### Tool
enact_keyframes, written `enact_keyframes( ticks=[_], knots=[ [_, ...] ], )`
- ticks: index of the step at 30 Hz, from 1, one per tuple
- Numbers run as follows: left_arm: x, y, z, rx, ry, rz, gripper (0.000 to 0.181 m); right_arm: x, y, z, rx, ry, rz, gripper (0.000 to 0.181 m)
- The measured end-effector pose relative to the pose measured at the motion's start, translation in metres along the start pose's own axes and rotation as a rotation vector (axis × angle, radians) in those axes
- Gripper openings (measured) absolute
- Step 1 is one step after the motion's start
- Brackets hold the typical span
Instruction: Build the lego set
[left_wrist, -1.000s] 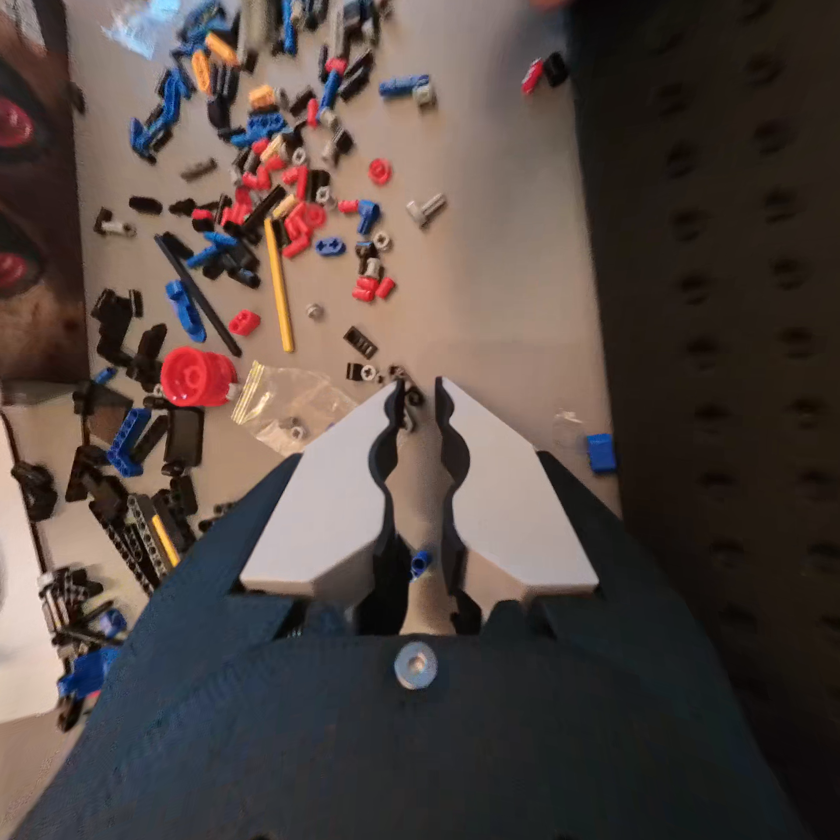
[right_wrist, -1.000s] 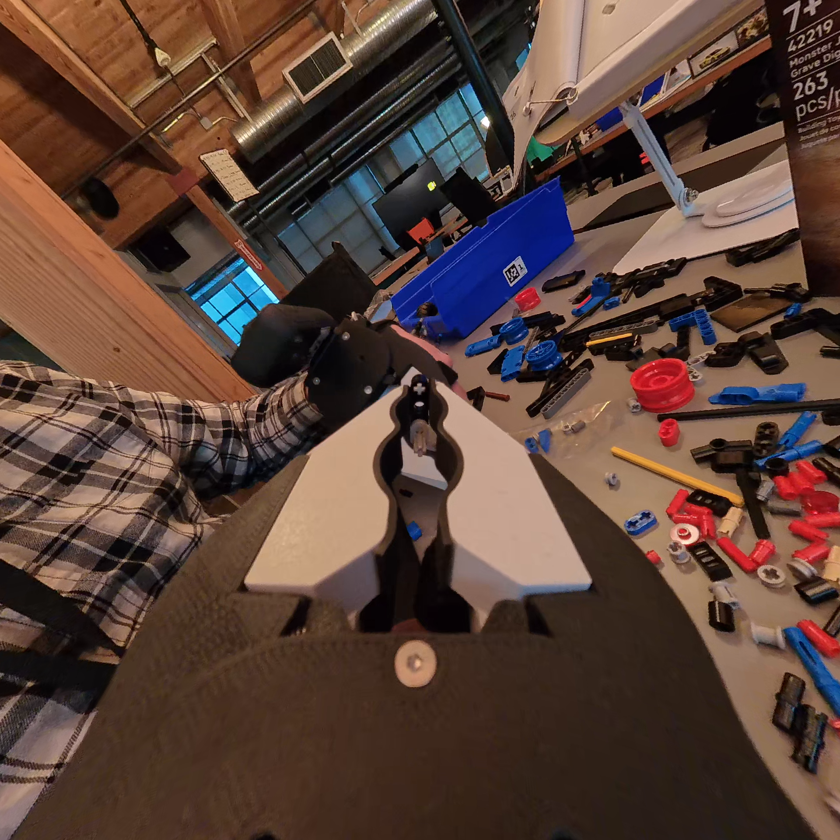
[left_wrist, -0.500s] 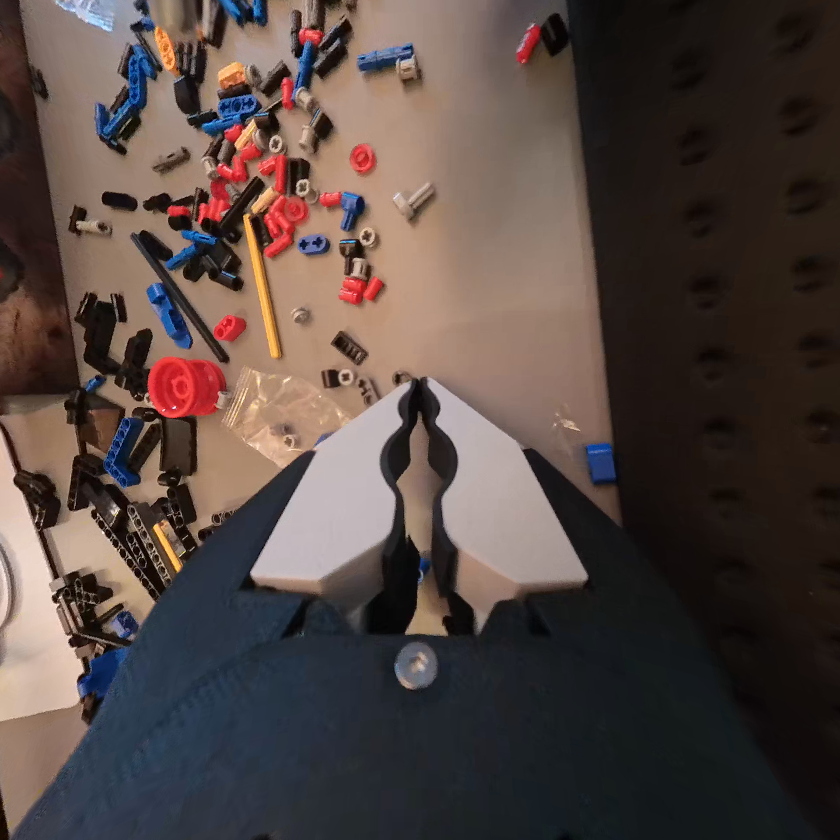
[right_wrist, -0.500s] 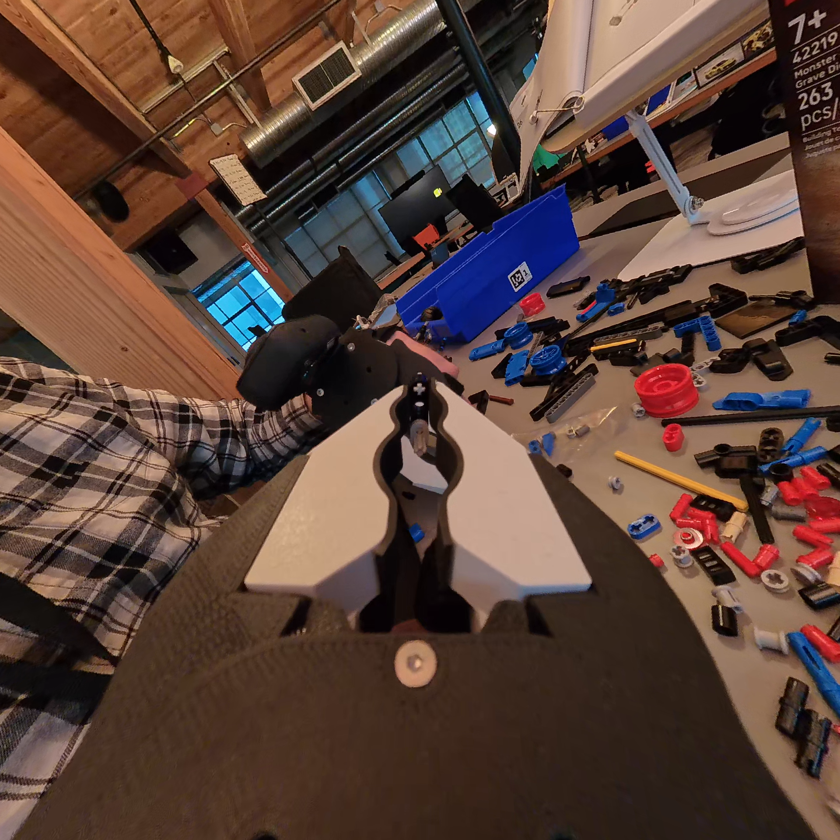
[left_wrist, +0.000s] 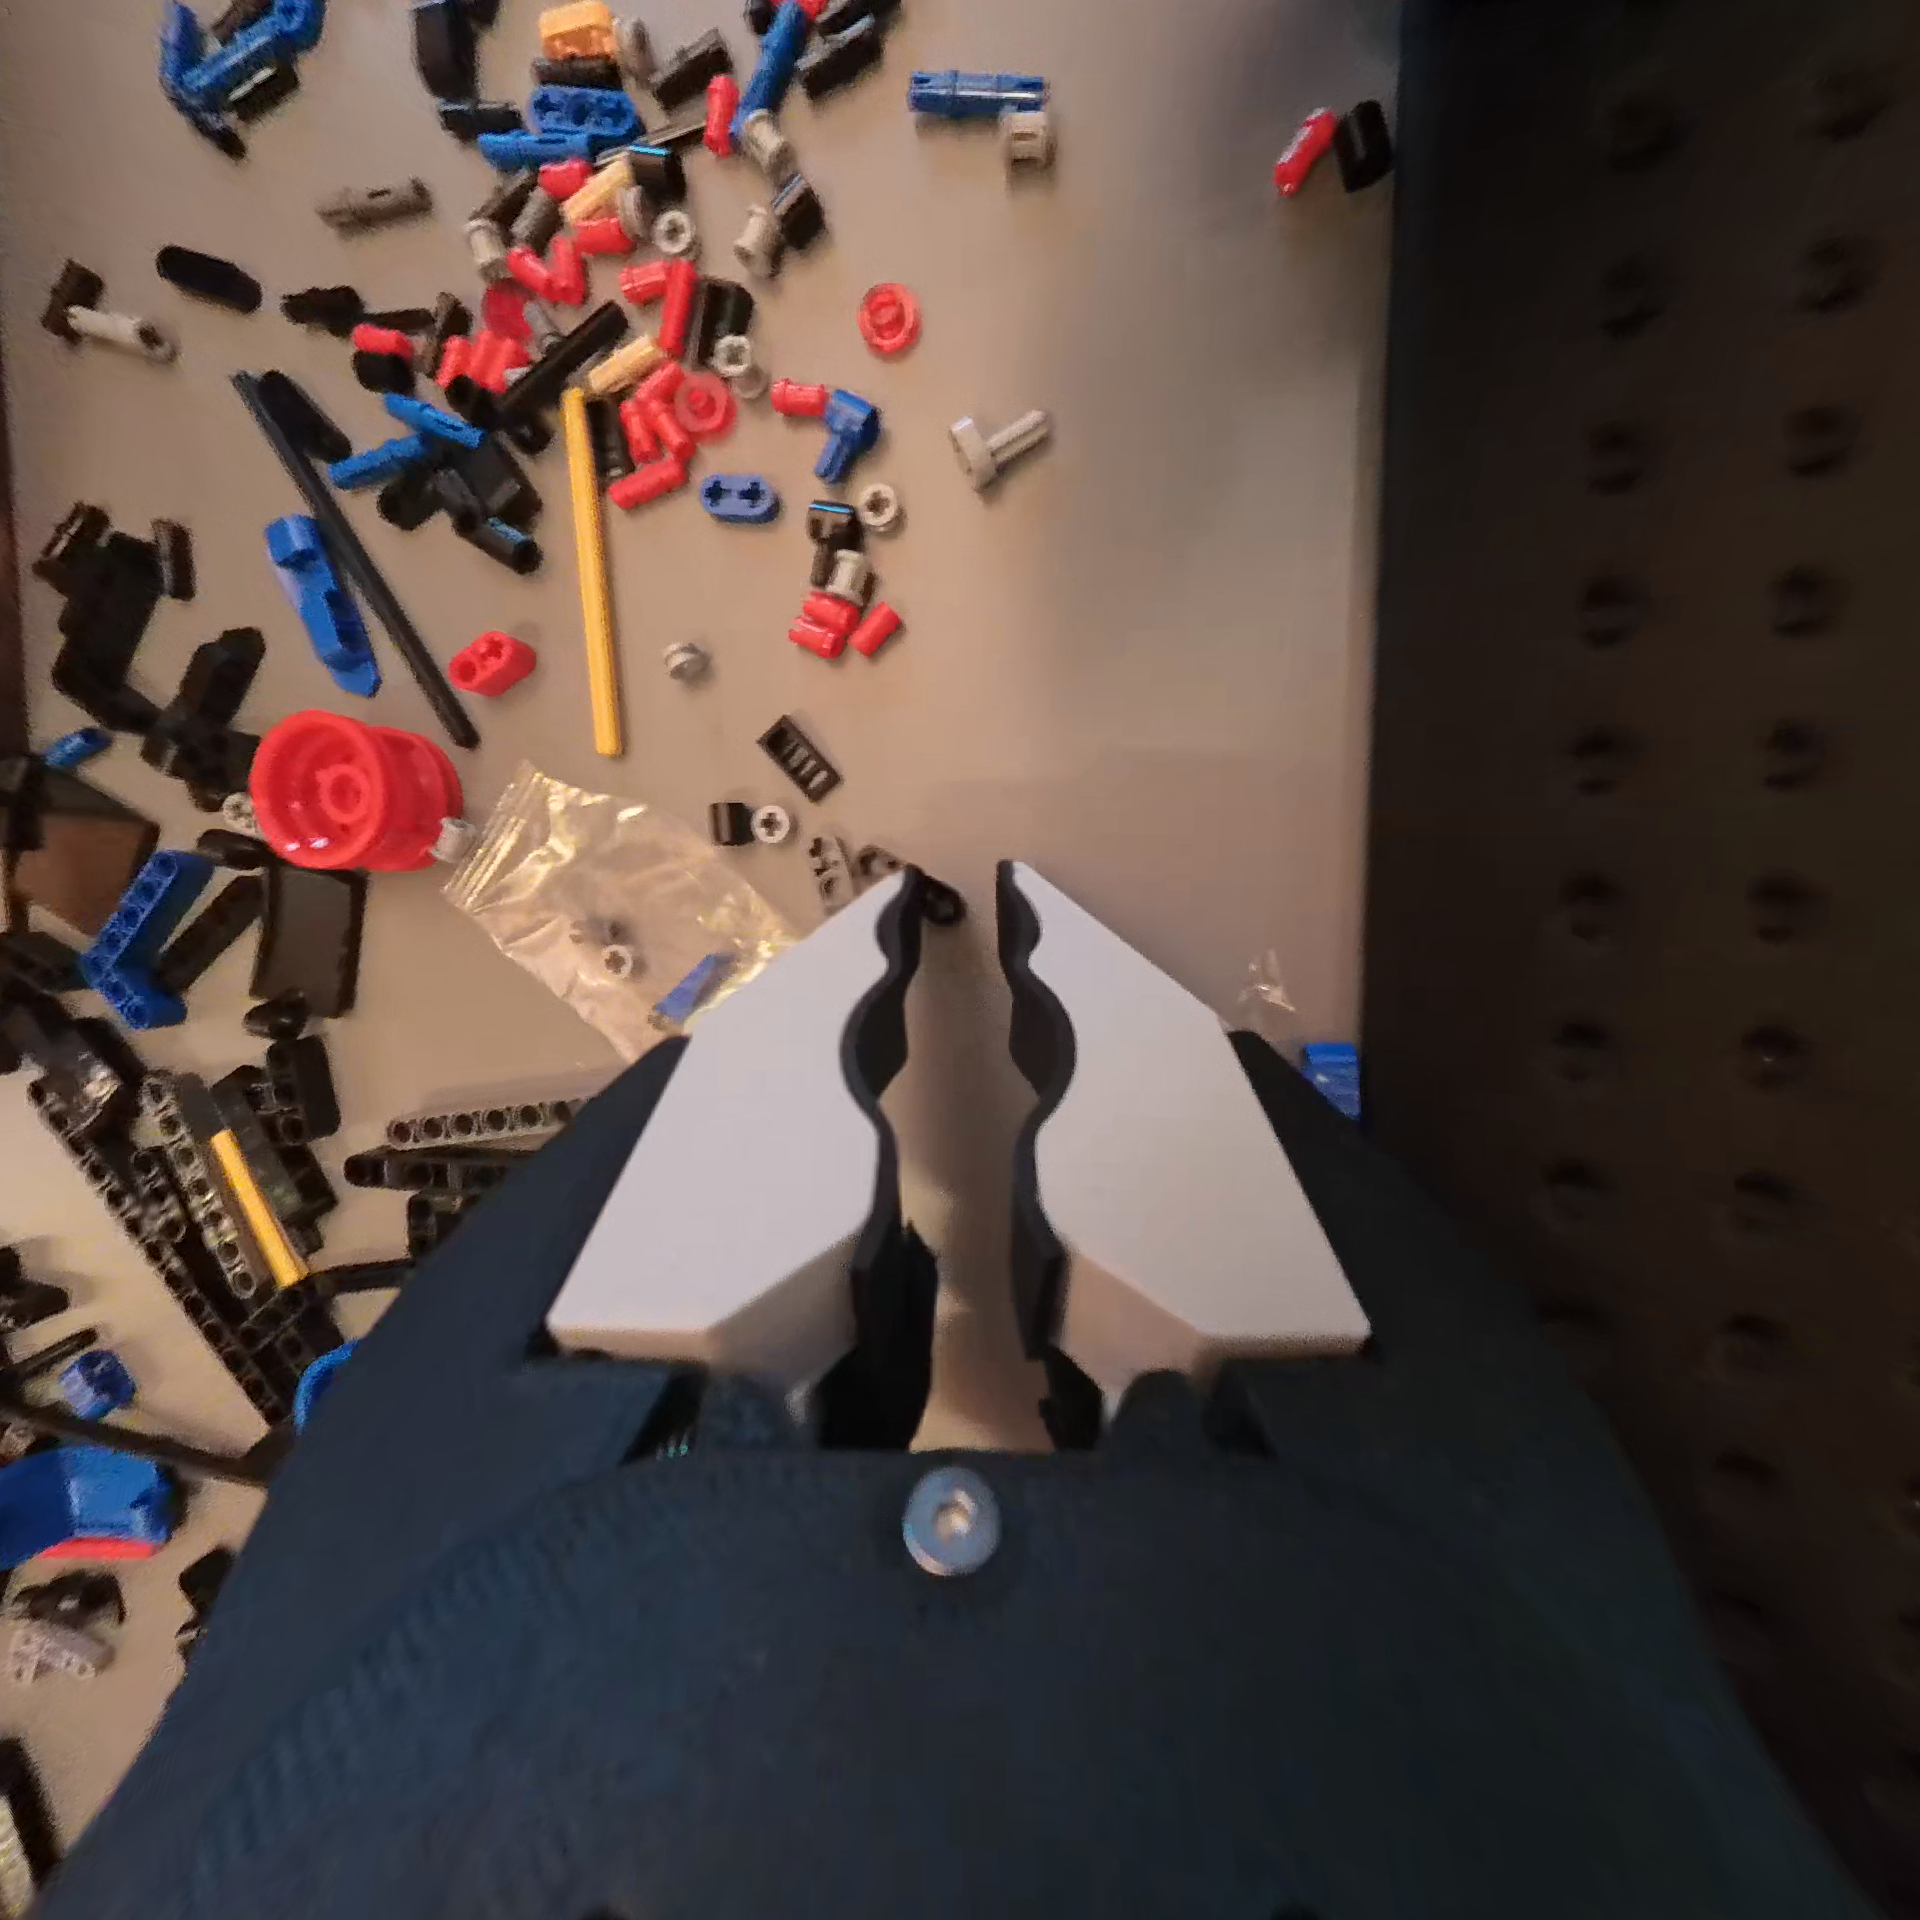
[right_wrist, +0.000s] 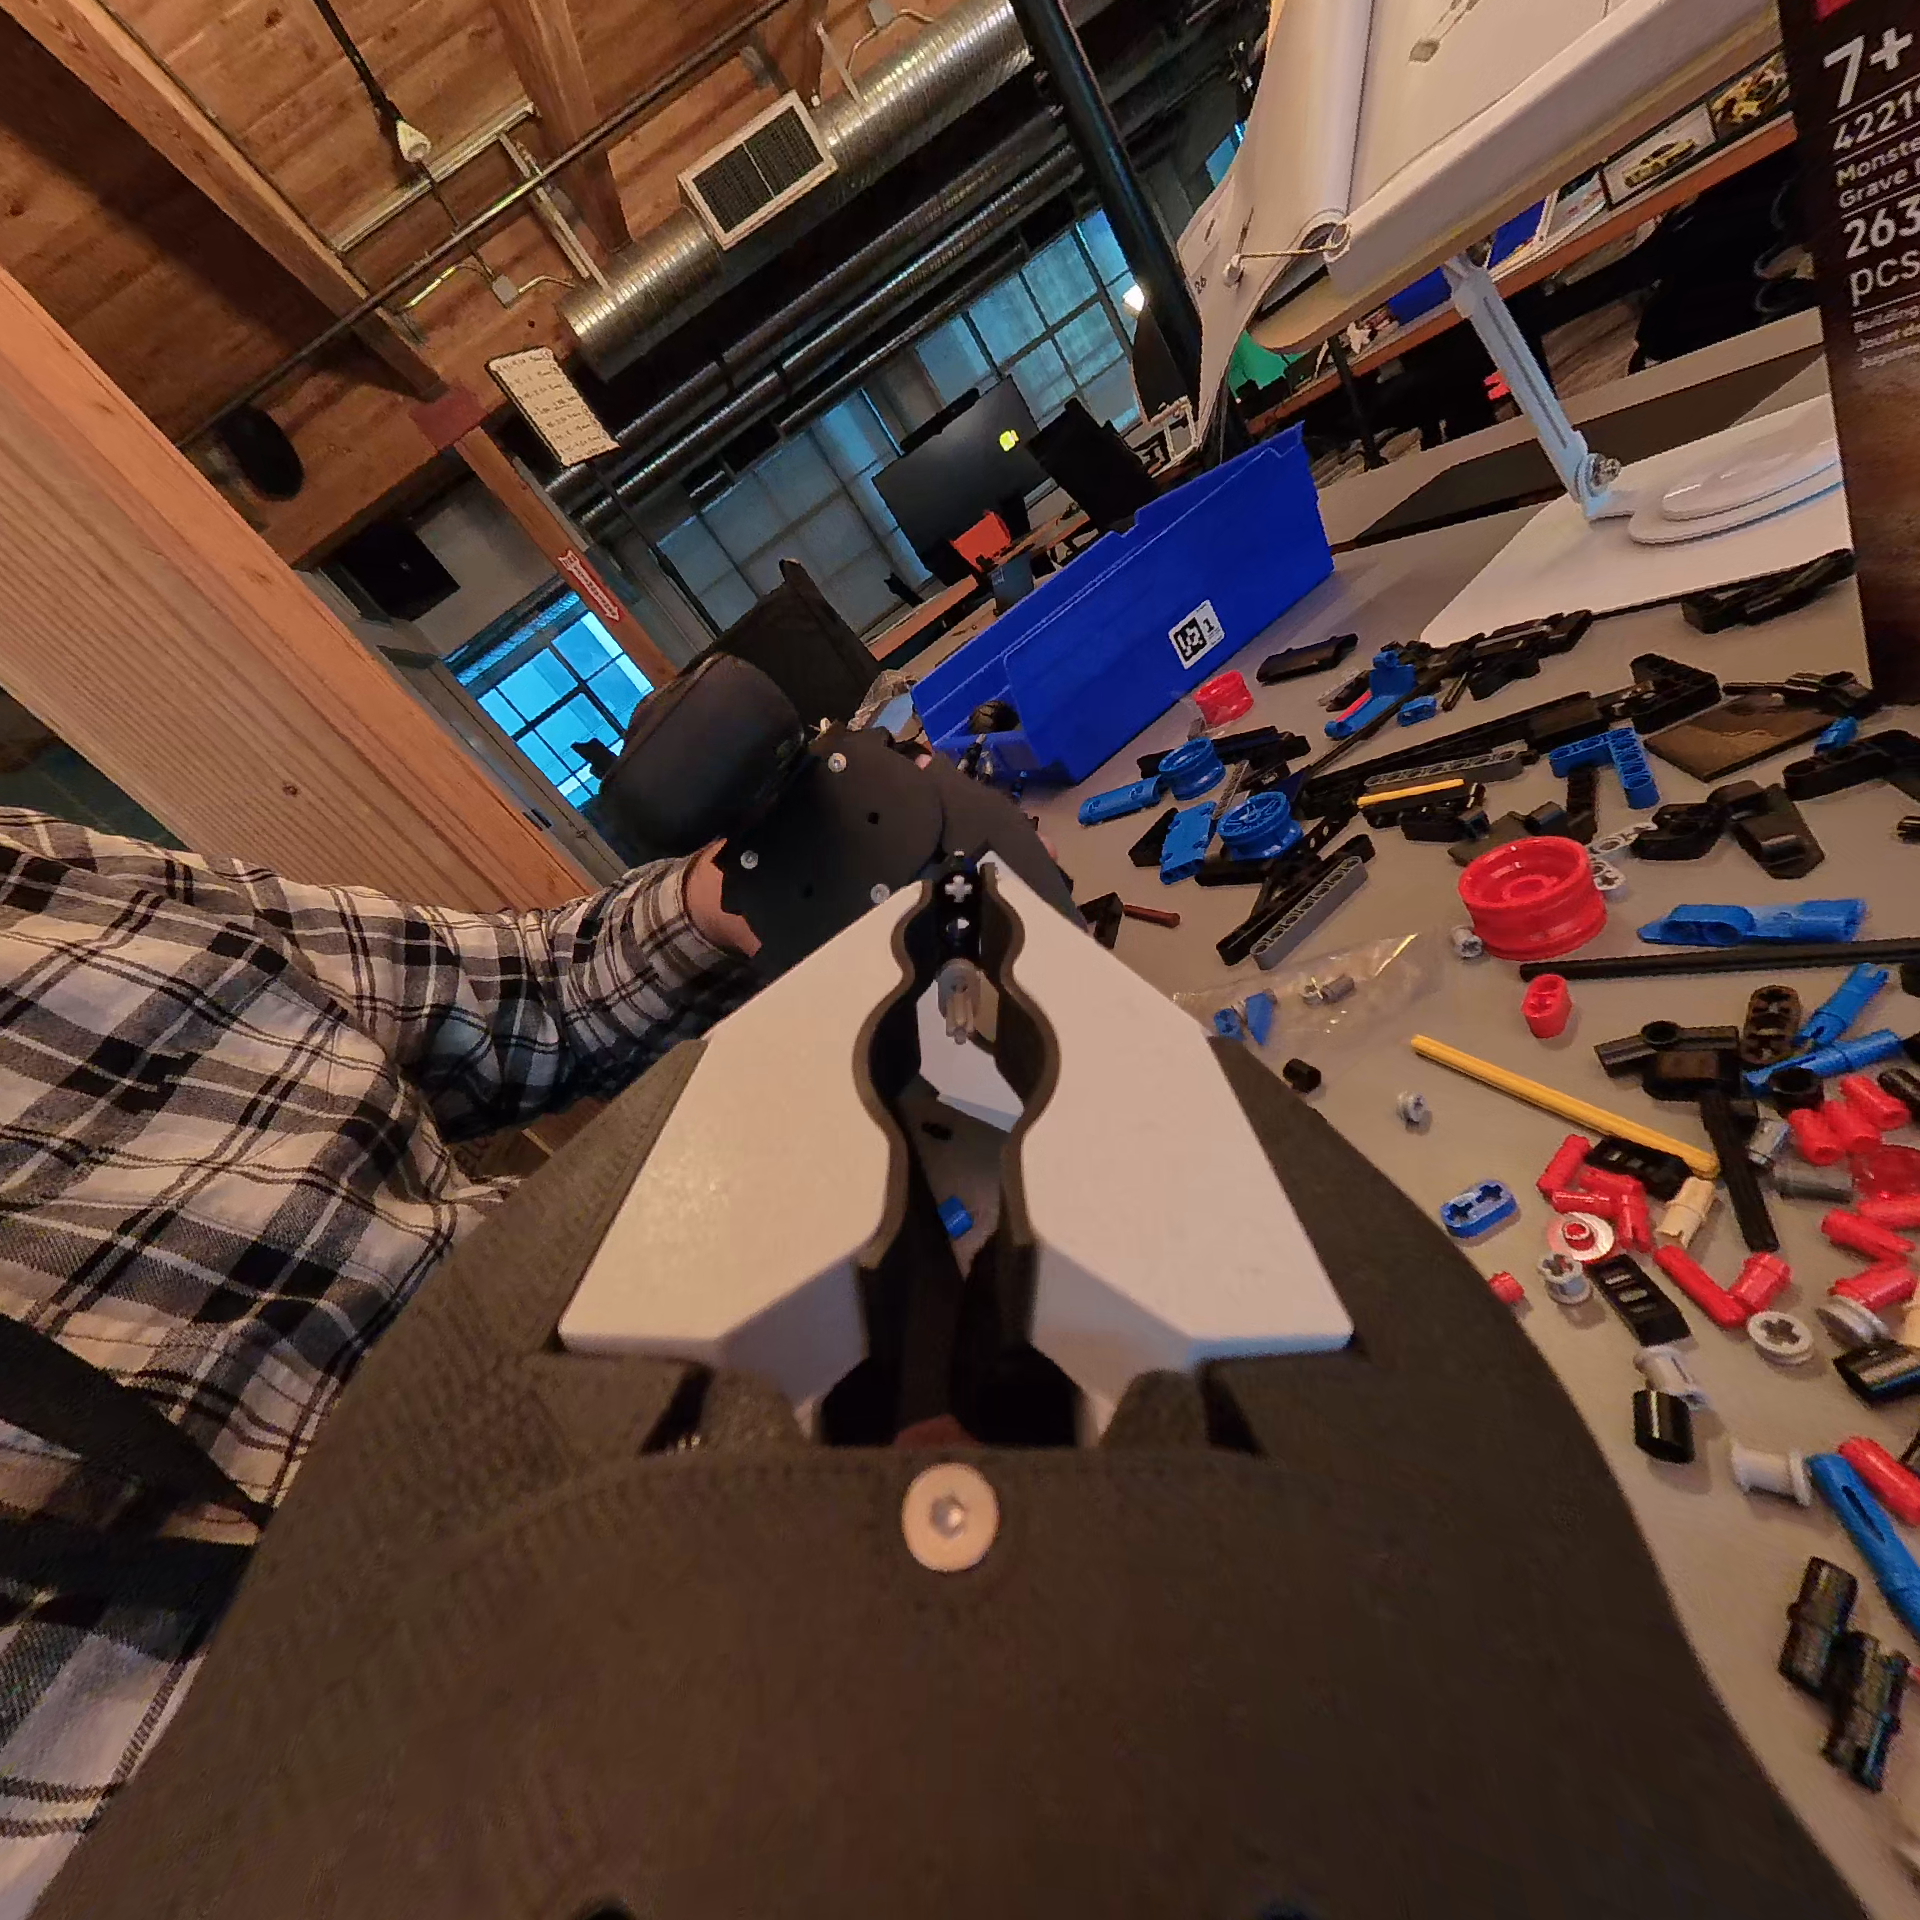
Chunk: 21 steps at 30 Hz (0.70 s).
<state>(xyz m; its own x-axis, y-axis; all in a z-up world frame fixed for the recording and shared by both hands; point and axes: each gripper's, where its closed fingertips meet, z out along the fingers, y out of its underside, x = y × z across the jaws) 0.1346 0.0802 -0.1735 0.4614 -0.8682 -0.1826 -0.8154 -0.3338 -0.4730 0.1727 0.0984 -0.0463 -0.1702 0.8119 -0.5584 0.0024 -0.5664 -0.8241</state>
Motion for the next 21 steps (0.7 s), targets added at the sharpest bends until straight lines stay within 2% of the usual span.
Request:
enact_keyframes(
  ticks=[4, 7, 12, 16, 21],
  knots=[
    [0.020, -0.004, -0.004, 0.048, 0.124, 0.034, 0.008, -0.001, -0.001, -0.001, 0.004, -0.007, 0.000, 0.006],
    [0.010, 0.001, -0.007, 0.030, 0.067, 0.019, 0.019, -0.002, -0.001, -0.001, 0.007, -0.012, -0.003, 0.006],
    [0.007, 0.003, -0.003, -0.004, 0.037, -0.081, 0.022, -0.003, -0.001, -0.001, 0.009, -0.018, -0.004, 0.006],
    [0.002, 0.001, 0.002, -0.013, 0.032, -0.158, 0.014, -0.004, -0.002, -0.002, 0.011, -0.022, -0.007, 0.006],
    [0.003, 0.000, 0.003, -0.034, 0.017, -0.133, 0.007, -0.006, -0.002, -0.002, 0.014, -0.025, -0.011, 0.006]
  ],
)
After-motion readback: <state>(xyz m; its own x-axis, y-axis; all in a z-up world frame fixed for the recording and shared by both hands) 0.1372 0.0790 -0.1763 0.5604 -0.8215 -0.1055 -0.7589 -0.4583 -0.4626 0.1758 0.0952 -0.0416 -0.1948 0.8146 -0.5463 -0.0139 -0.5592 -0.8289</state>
